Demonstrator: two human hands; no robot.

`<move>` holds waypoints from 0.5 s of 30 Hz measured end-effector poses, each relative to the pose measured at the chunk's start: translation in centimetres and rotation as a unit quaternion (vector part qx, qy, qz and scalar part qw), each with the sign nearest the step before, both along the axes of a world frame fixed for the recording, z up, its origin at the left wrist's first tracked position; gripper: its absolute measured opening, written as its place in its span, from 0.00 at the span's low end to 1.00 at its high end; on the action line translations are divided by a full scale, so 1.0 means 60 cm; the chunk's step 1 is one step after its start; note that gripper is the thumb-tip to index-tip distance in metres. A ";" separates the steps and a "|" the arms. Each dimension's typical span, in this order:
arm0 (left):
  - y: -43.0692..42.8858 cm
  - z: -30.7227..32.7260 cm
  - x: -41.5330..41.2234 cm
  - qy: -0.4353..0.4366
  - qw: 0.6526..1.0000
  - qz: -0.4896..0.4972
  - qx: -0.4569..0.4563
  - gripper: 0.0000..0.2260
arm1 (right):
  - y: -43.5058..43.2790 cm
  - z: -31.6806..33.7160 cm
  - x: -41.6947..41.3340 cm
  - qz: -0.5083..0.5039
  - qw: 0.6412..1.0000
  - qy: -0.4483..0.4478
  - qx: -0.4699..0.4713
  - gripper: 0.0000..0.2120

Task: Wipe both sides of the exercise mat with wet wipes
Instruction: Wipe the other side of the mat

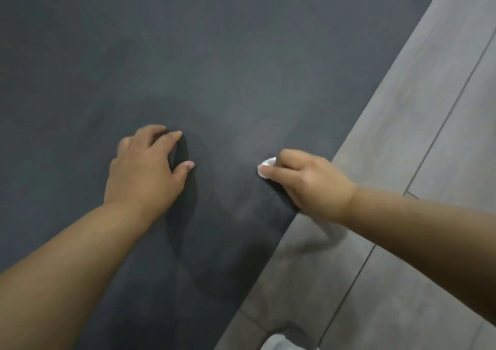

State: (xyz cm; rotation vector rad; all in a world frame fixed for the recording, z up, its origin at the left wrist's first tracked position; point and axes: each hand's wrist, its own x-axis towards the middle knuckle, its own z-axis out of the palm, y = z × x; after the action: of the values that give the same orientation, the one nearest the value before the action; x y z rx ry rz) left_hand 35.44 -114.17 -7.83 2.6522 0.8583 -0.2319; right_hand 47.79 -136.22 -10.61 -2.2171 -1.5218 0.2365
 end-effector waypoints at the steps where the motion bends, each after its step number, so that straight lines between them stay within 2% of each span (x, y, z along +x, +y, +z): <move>1: 0.015 -0.002 0.008 -0.002 1.000 0.010 0.003 0.26 | 0.003 0.003 0.010 0.018 0.999 0.001 -0.040 0.13; 3: 0.046 -0.002 0.027 -0.004 1.000 0.027 -0.004 0.29 | 0.022 -0.004 0.072 -0.049 0.993 -0.060 -0.086 0.13; 6: 0.086 0.004 0.051 0.001 0.999 0.040 -0.016 0.31 | 0.051 -0.007 0.207 -0.270 0.956 -0.104 -0.037 0.10; 8: 0.107 0.009 0.063 0.009 0.998 0.056 -0.013 0.34 | 0.069 -0.008 0.236 -0.331 0.938 -0.095 -0.052 0.11; 10: 0.128 0.013 0.078 0.030 0.997 0.077 -0.009 0.40 | 0.086 -0.012 0.192 -0.273 0.959 -0.067 -0.039 0.11; 12: 0.150 0.012 0.094 0.065 0.993 0.093 -0.010 0.46 | 0.096 -0.008 0.102 -0.138 0.990 -0.007 -0.004 0.08; 14: 0.168 0.006 0.106 0.107 0.989 0.101 -0.022 0.50 | 0.089 -0.010 0.035 -0.019 1.000 0.009 -0.016 0.01; 15: 0.173 0.002 0.112 0.127 0.987 0.097 -0.022 0.51 | 0.090 -0.010 0.044 -0.005 0.999 0.021 -0.032 0.02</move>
State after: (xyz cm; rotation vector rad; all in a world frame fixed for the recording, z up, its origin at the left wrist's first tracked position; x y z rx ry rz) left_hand 42.17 -103.78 -7.73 2.5106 1.1699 -0.5418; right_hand 50.42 -130.84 -11.23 -2.2531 -1.5009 0.3322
